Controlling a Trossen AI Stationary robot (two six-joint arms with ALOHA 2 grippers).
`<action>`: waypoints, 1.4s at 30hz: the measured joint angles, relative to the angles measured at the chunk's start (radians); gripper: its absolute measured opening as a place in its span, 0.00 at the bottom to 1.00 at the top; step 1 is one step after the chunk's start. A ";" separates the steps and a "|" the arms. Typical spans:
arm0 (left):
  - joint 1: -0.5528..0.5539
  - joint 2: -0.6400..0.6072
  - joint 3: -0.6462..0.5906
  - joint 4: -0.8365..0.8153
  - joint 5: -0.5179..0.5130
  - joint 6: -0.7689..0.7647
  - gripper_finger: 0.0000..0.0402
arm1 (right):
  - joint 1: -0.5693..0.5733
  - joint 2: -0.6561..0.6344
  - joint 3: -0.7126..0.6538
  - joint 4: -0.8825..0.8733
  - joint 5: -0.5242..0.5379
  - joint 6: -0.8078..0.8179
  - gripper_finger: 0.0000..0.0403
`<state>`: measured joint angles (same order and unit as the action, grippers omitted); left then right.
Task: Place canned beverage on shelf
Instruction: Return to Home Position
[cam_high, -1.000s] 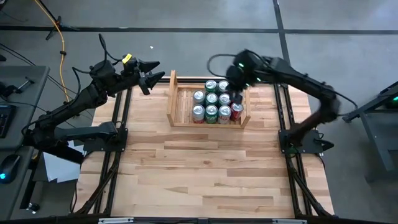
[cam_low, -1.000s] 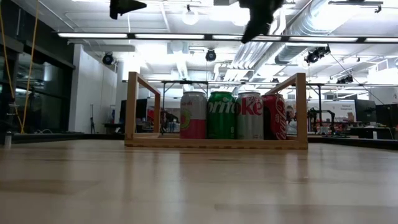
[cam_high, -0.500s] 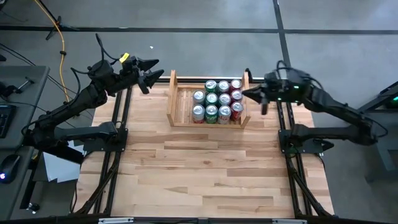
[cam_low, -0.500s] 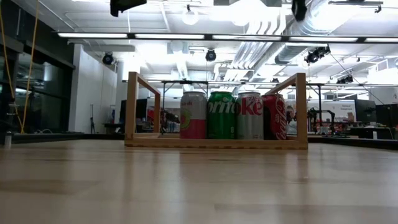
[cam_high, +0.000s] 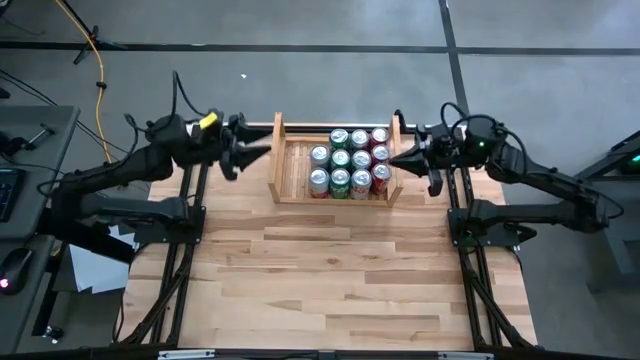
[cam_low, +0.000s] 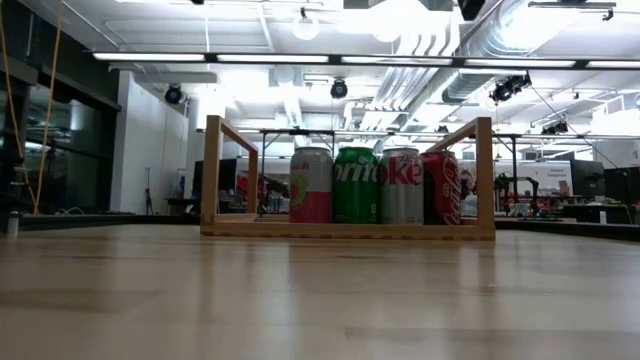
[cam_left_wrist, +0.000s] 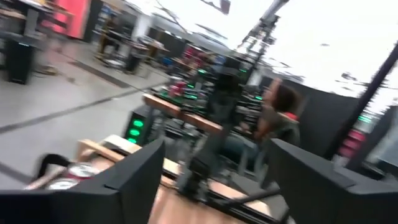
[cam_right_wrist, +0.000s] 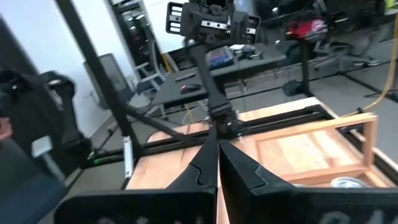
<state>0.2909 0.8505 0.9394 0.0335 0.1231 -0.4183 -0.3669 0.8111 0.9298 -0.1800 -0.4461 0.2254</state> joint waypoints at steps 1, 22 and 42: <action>-0.035 0.000 0.000 0.002 -0.010 0.001 0.67 | 0.011 0.003 0.000 0.000 0.000 -0.003 0.00; -0.338 -0.114 -0.081 0.034 -0.138 0.195 0.01 | 0.226 0.014 0.000 0.015 0.155 0.186 0.00; -0.338 -0.107 -0.110 0.051 -0.242 0.291 0.00 | 0.226 0.014 0.000 0.020 0.140 0.123 0.00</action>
<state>-0.0467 0.7437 0.8295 0.0842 -0.1188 -0.1271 -0.1410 0.8249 0.9302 -0.1596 -0.3061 0.3481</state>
